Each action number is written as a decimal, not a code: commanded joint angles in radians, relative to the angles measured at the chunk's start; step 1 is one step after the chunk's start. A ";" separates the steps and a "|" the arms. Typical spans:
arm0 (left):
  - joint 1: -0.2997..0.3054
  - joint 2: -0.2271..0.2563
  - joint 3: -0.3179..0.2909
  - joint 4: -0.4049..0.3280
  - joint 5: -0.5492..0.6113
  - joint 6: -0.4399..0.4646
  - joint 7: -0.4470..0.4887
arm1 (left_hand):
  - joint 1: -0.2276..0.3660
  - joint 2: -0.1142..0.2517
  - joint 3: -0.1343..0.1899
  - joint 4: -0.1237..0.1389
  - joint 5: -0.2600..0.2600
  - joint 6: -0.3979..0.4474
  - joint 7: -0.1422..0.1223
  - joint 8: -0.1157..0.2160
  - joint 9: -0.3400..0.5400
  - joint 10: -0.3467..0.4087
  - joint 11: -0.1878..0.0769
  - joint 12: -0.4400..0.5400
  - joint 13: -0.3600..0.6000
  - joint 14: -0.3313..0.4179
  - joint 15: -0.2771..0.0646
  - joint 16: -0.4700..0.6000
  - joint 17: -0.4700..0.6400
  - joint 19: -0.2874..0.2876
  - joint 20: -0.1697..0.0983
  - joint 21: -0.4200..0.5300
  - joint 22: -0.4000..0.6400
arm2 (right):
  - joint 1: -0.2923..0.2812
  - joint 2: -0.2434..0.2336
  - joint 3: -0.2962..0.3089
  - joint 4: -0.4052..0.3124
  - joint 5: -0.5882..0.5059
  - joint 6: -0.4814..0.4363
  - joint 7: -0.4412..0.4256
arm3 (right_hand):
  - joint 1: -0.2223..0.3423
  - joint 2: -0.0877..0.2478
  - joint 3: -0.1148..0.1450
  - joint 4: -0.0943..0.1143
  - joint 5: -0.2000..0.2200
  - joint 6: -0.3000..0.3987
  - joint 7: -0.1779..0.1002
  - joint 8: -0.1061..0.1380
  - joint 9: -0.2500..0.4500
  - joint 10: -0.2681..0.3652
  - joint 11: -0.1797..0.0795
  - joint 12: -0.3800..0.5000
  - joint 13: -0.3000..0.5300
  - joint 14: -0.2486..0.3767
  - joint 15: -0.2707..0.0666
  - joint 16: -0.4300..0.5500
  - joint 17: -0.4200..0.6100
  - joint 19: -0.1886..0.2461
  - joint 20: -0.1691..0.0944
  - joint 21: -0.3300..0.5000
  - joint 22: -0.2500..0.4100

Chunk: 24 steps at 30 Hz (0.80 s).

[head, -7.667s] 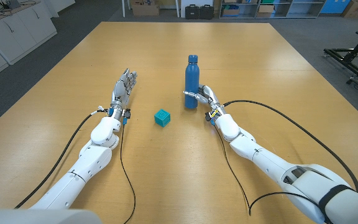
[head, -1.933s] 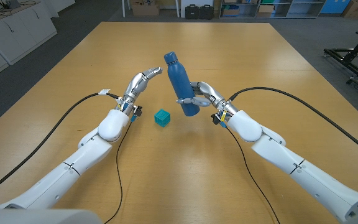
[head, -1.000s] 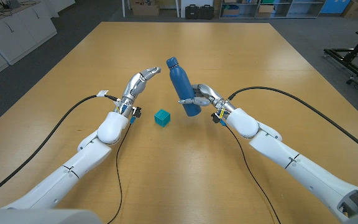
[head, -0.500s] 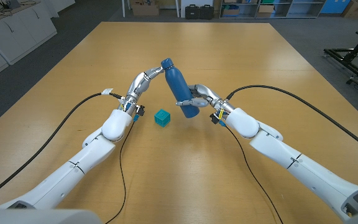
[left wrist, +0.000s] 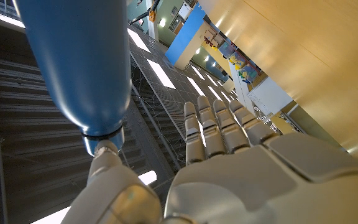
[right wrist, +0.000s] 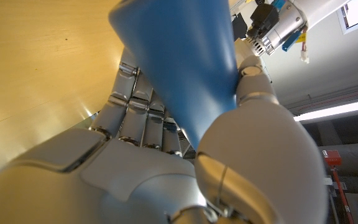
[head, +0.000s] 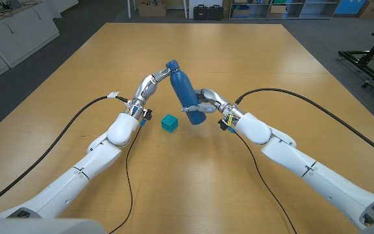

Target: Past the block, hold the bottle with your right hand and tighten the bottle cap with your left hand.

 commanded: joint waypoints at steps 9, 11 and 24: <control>-0.013 -0.017 0.013 0.021 -0.010 0.010 -0.006 | 0.001 -0.005 0.001 0.002 0.004 0.010 0.002 0.004 0.006 0.012 0.001 0.002 0.002 0.012 -0.073 -0.002 0.001 0.015 0.003 0.005 0.003 | -0.084 -0.064 0.085 -0.096 0.058 0.108 0.004 | 0.206 0.211 0.182 0.031 0.003 0.264 -0.237 0.000 0.000 0.278 -0.265 -0.003 0.007 0.170 -0.256 0.006 0.004 0.009 -0.148 0.014 -0.002; -0.015 -0.020 0.015 0.025 -0.010 0.005 -0.008 | 0.001 -0.003 0.001 0.002 0.004 0.010 0.002 0.004 0.006 0.012 0.003 0.002 0.002 0.012 -0.073 -0.002 0.001 0.015 0.005 0.005 0.003 | -0.080 -0.056 0.087 -0.080 0.062 0.083 -0.001 | 0.205 0.211 0.182 0.031 0.003 0.263 -0.236 0.000 0.000 0.278 -0.265 -0.004 0.007 0.170 -0.256 0.006 0.004 0.008 -0.149 0.015 -0.002; 0.021 -0.006 0.003 0.001 0.007 -0.042 0.013 | 0.001 -0.001 0.000 0.005 0.003 0.010 0.002 0.002 0.006 0.011 0.000 0.000 0.002 0.012 -0.070 -0.003 0.001 0.014 0.010 0.004 0.004 | -0.028 -0.005 0.078 0.050 0.083 -0.023 -0.025 | 0.204 0.210 0.185 0.031 0.003 0.263 -0.238 -0.001 -0.001 0.281 -0.267 -0.007 0.010 0.172 -0.256 0.005 0.008 0.004 -0.147 0.025 -0.005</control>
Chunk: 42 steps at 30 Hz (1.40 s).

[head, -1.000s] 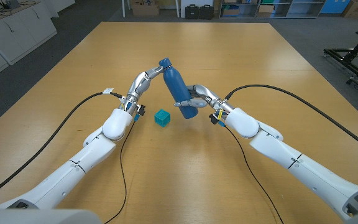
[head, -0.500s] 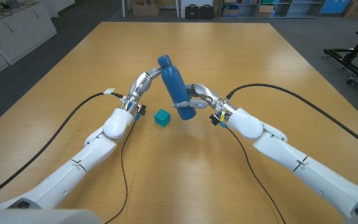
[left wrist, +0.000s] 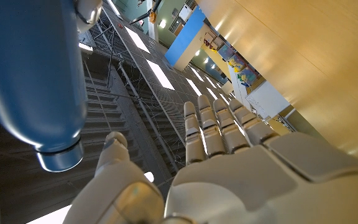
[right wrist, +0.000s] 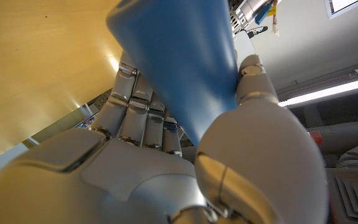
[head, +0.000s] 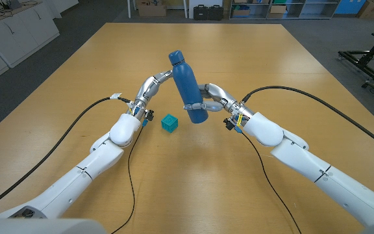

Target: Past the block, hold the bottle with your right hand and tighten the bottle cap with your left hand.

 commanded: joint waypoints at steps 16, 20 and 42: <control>0.045 0.012 -0.021 -0.022 0.001 -0.049 0.026 | -0.027 -0.018 -0.023 0.013 0.002 0.006 0.003 -0.003 0.001 0.007 0.003 -0.002 0.003 0.003 -0.068 -0.006 0.004 0.009 0.018 0.003 0.004 | 0.088 0.042 -0.039 0.150 0.040 -0.124 0.013 | 0.202 0.209 0.190 0.030 0.003 0.264 -0.234 0.000 -0.002 0.276 -0.268 -0.006 0.010 0.170 -0.255 0.003 0.008 -0.001 -0.147 0.021 -0.002; 0.037 0.009 -0.018 -0.023 0.001 -0.034 0.024 | -0.033 -0.020 -0.027 0.014 0.002 0.011 0.004 -0.001 0.001 0.010 0.002 -0.002 0.003 0.006 -0.067 -0.004 0.004 0.014 0.018 0.005 0.004 | 0.083 0.032 -0.044 0.130 0.028 -0.123 0.010 | 0.202 0.208 0.191 0.030 0.003 0.264 -0.235 0.000 -0.002 0.277 -0.266 -0.008 0.009 0.171 -0.254 0.003 0.009 -0.002 -0.147 0.024 -0.002; -0.018 -0.005 0.012 -0.011 0.015 0.016 -0.002 | -0.043 -0.018 -0.038 0.016 0.004 0.017 0.002 -0.002 0.001 0.014 -0.001 -0.003 0.004 0.010 -0.068 -0.004 0.004 0.019 0.022 0.005 0.004 | 0.074 -0.002 -0.055 0.049 0.003 -0.115 0.042 | 0.201 0.207 0.196 0.029 0.003 0.263 -0.235 -0.001 -0.002 0.279 -0.269 -0.013 0.014 0.170 -0.255 -0.001 0.014 -0.009 -0.147 0.038 -0.008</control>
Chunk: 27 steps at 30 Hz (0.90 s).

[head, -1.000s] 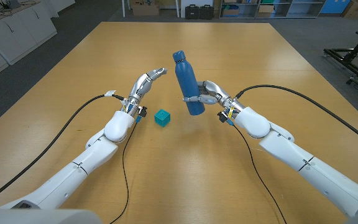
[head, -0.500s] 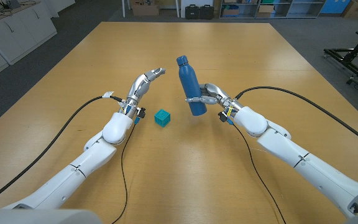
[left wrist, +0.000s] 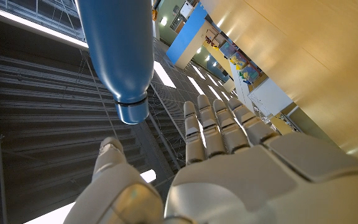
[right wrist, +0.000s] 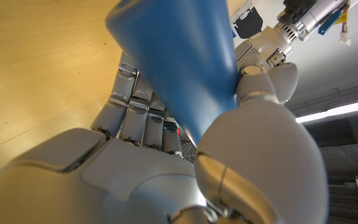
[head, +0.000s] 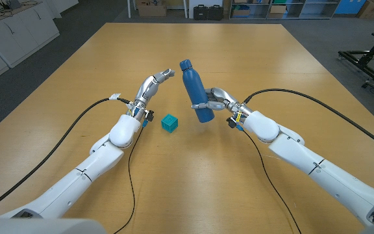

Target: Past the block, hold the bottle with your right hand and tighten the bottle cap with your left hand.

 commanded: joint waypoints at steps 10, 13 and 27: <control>-0.021 -0.007 0.012 0.001 0.004 0.015 -0.012 | -0.009 0.003 -0.010 -0.001 0.005 0.014 -0.003 -0.001 0.001 0.008 -0.002 0.002 0.004 0.010 -0.065 0.002 0.004 0.005 0.002 0.005 0.004 | -0.002 -0.023 -0.013 -0.047 -0.019 0.013 0.036 | 0.195 0.209 0.198 0.029 0.003 0.264 -0.234 0.005 0.003 0.278 -0.264 -0.004 0.006 0.168 -0.254 0.001 0.006 -0.002 -0.138 0.015 -0.001; -0.022 -0.008 0.014 0.002 0.002 0.019 -0.013 | -0.009 0.004 -0.010 -0.002 0.005 0.014 -0.004 -0.002 0.001 0.011 -0.001 0.003 0.004 0.010 -0.065 0.002 0.004 0.006 0.001 0.005 0.004 | -0.013 -0.033 -0.005 -0.061 -0.009 0.039 0.043 | 0.195 0.209 0.199 0.029 0.003 0.264 -0.234 0.005 0.003 0.280 -0.263 -0.006 0.005 0.169 -0.254 0.001 0.007 -0.004 -0.139 0.017 -0.002; -0.028 -0.017 0.022 0.018 -0.009 0.023 -0.024 | -0.006 0.009 -0.010 -0.003 0.006 0.018 -0.004 -0.001 0.002 0.015 -0.003 0.003 0.004 0.014 -0.066 0.003 0.004 0.010 0.003 0.006 0.004 | -0.133 -0.112 0.102 -0.187 0.068 0.253 0.049 | 0.194 0.208 0.202 0.029 0.004 0.266 -0.236 0.005 0.002 0.280 -0.266 -0.008 0.011 0.171 -0.255 0.000 0.010 -0.004 -0.139 0.026 -0.006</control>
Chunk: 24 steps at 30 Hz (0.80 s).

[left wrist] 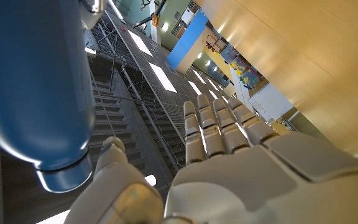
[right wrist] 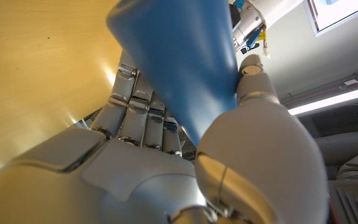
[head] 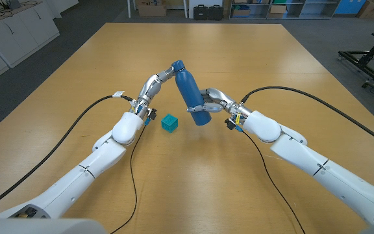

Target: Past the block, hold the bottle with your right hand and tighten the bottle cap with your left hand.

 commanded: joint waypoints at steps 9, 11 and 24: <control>0.001 -0.012 0.010 0.011 -0.011 -0.012 -0.004 | -0.007 0.000 0.000 0.001 0.000 0.014 0.000 0.000 0.002 0.013 0.001 0.003 0.004 0.012 -0.072 0.002 0.004 0.011 0.003 0.006 0.004 | -0.095 -0.044 0.086 -0.084 0.033 0.038 -0.026 | 0.195 0.206 0.204 0.029 0.004 0.265 -0.238 0.002 0.002 0.277 -0.271 -0.001 0.006 0.167 -0.255 0.004 0.006 -0.006 -0.139 0.014 -0.002; 0.008 -0.010 0.008 0.005 -0.010 -0.014 0.000 | -0.007 0.001 0.000 0.001 0.000 0.013 -0.001 0.000 0.002 0.013 0.001 0.003 0.004 0.012 -0.071 0.002 0.004 0.011 0.003 0.005 0.004 | -0.089 -0.035 0.083 -0.069 0.035 0.020 -0.029 | 0.194 0.205 0.204 0.029 0.004 0.265 -0.238 0.003 0.002 0.276 -0.270 -0.001 0.007 0.167 -0.255 0.004 0.007 -0.007 -0.139 0.015 -0.002; 0.083 0.017 -0.027 -0.051 -0.005 -0.032 0.044 | -0.007 0.004 -0.001 0.001 0.000 0.014 0.000 -0.001 0.002 0.014 0.001 0.002 0.004 0.014 -0.073 0.002 0.004 0.012 0.006 0.005 0.004 | -0.036 0.011 0.047 0.024 0.027 -0.046 -0.041 | 0.193 0.204 0.206 0.029 0.004 0.266 -0.237 0.002 0.002 0.276 -0.267 -0.005 0.010 0.167 -0.254 0.003 0.010 -0.010 -0.138 0.023 -0.006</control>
